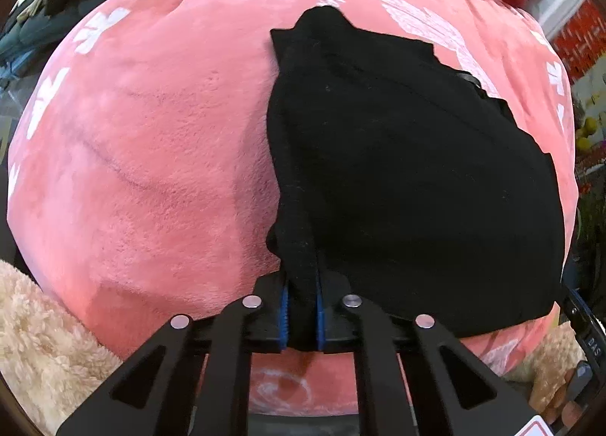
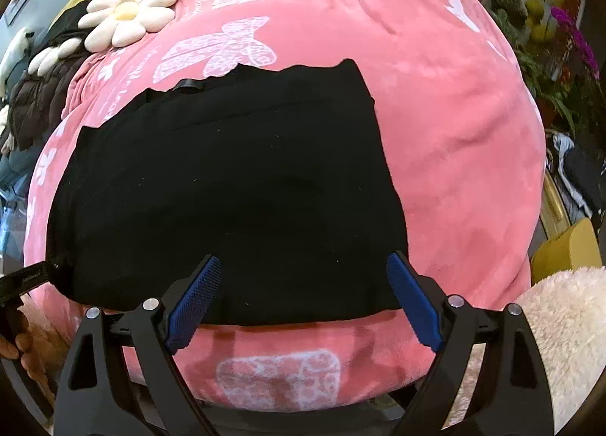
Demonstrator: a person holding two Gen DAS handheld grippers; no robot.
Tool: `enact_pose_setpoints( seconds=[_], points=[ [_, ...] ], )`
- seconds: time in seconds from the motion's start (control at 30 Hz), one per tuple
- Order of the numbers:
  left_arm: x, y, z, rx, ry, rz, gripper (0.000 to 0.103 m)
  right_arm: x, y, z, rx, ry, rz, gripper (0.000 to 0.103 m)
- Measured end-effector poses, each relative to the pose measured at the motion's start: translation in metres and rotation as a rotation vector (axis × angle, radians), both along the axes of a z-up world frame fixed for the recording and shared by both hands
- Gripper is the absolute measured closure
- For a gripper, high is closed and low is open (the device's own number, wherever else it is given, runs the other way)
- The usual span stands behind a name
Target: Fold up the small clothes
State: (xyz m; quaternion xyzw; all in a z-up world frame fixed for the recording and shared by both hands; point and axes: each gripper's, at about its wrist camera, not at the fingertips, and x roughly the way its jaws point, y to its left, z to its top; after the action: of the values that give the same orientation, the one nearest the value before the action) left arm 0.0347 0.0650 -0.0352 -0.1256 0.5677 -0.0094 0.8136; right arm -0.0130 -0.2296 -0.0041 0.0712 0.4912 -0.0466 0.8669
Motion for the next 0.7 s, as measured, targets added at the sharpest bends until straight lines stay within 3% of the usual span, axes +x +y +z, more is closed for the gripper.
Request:
enact_pose_setpoints(
  seconds=[0.13,0.33,0.53,0.7],
  points=[
    [-0.004,-0.003,0.019,0.026,-0.041,-0.008,0.097,0.002,-0.003,-0.001,0.012,0.008,-0.002,0.016],
    [-0.007,-0.029,0.07,0.059,-0.149,-0.06,0.098,0.006,-0.017,-0.002,0.064,0.004,-0.053,0.016],
    [-0.003,-0.109,0.131,0.07,-0.29,-0.248,0.098,0.01,-0.04,0.002,0.124,-0.015,-0.121,0.016],
    [0.004,-0.18,0.135,0.04,-0.303,-0.383,0.098,0.008,-0.051,0.014,0.101,-0.066,-0.165,0.016]
  ],
)
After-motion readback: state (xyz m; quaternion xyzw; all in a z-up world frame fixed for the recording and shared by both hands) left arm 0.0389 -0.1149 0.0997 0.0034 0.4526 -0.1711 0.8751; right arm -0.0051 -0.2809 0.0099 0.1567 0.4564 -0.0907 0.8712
